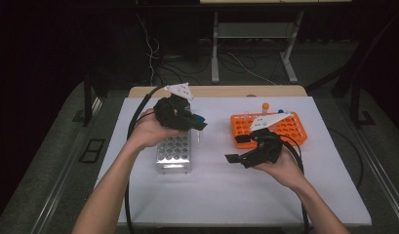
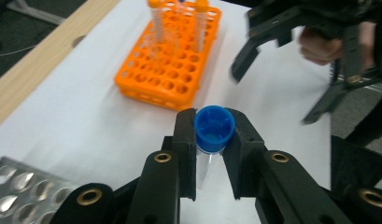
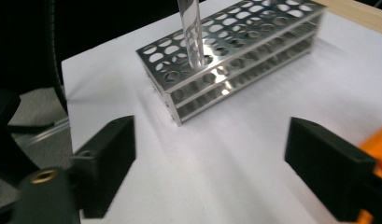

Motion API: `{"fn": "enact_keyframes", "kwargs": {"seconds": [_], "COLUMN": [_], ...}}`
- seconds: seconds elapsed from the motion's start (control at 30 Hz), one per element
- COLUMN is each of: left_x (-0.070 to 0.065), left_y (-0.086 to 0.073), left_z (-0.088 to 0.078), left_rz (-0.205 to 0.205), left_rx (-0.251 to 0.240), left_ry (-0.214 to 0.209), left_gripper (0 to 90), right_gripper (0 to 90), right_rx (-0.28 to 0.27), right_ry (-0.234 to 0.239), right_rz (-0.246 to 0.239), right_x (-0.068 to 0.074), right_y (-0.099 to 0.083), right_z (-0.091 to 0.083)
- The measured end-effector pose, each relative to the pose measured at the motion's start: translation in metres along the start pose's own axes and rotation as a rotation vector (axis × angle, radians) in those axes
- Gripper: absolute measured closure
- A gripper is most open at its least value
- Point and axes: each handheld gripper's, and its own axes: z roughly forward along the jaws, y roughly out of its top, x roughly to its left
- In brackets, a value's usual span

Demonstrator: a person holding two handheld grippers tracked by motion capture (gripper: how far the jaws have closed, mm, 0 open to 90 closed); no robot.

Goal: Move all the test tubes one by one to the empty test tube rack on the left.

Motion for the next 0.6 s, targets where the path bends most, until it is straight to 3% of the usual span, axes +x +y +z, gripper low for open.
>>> {"fn": "enact_keyframes", "kwargs": {"seconds": [0.17, 0.2, 0.23, 0.6], "left_x": [0.016, 0.019, 0.022, 0.061], "left_y": [0.002, 0.002, 0.002, 0.000], "left_z": [-0.005, -0.006, -0.006, -0.008], "left_rz": [-0.027, -0.028, -0.036, -0.095], "left_rx": [-0.003, 0.001, -0.004, -0.020], "left_ry": [0.030, 0.037, 0.043, 0.111], "left_gripper": [74.4, 74.3, 74.3, 74.4], "right_gripper": [9.0, 1.1, 0.1, 0.2], "right_rx": [-0.035, -0.041, -0.042, -0.074], "right_ry": [-0.024, -0.027, -0.038, -0.072], "right_rz": [0.037, 0.046, 0.052, 0.102], "right_x": [-0.003, -0.003, -0.003, -0.004], "right_y": [-0.014, -0.016, -0.018, -0.046], "right_z": [-0.014, -0.016, -0.018, -0.035]}}
